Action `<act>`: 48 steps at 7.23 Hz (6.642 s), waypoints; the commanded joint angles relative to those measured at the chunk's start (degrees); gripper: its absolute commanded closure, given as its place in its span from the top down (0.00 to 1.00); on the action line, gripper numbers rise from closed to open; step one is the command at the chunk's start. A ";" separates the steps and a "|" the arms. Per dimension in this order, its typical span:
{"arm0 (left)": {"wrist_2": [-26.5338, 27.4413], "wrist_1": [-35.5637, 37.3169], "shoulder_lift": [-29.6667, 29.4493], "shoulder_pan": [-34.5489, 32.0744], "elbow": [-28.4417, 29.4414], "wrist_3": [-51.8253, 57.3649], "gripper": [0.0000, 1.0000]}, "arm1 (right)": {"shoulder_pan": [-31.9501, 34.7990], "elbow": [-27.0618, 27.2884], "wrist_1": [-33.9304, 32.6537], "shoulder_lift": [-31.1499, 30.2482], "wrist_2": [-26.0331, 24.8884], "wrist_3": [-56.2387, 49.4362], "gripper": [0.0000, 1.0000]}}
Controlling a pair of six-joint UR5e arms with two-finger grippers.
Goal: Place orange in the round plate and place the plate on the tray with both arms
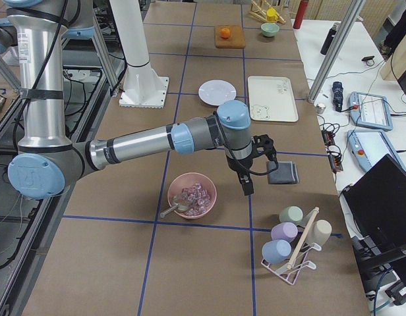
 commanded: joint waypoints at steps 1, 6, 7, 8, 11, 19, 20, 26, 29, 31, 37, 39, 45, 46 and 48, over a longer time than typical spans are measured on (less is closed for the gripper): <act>-0.67 -2.15 -0.86 0.07 0.21 -3.51 0.98 | 0.06 -1.98 5.83 -0.25 0.88 3.36 1.00; -2.62 -6.90 -3.23 9.61 -0.40 -16.60 0.99 | -8.78 -1.39 13.68 5.18 3.16 23.49 1.00; -2.18 -7.43 -3.14 13.22 -1.45 -25.23 0.99 | -12.73 1.68 15.07 5.45 2.30 33.50 1.00; -2.09 -7.52 -2.18 16.22 -1.37 -28.63 0.99 | -17.38 3.45 16.39 5.46 -0.06 42.91 1.00; 0.09 -14.95 4.14 28.43 -0.93 -39.89 0.99 | -27.96 7.68 16.49 5.19 -8.96 56.63 1.00; 6.88 -21.31 2.04 36.72 8.30 -40.26 0.95 | -28.33 7.25 16.49 5.19 -9.93 56.02 1.00; 6.88 -21.41 2.04 36.72 8.30 -40.18 0.37 | -28.41 7.25 16.49 5.19 -10.28 56.02 1.00; 9.21 1.42 -10.20 36.63 -5.20 -48.56 0.00 | -30.87 6.90 20.24 5.37 -10.37 56.98 1.00; 17.03 25.69 -31.36 48.63 -6.82 -62.53 0.00 | -37.00 6.81 28.23 5.46 -15.52 72.55 0.99; 22.59 37.71 -42.56 56.82 -5.86 -72.29 0.00 | -41.05 6.63 33.52 5.37 -18.62 85.42 0.99; 30.69 35.03 -57.28 67.48 14.44 -82.89 0.13 | -54.59 1.80 51.82 2.38 -33.55 100.66 1.00; 33.58 30.82 -57.19 69.24 16.73 -82.72 0.88 | -55.92 1.80 52.70 2.38 -34.19 100.67 1.00; 24.09 39.46 -43.80 58.06 -6.39 -64.60 0.98 | -65.75 1.89 53.49 4.13 -46.56 110.38 1.00; 19.58 40.72 -38.79 51.82 -10.73 -56.17 0.98 | -67.51 1.36 53.49 5.62 -47.10 115.64 1.00; 13.23 40.82 -30.96 38.90 -11.04 -39.11 0.98 | -70.58 0.14 53.40 7.73 -51.12 121.99 0.99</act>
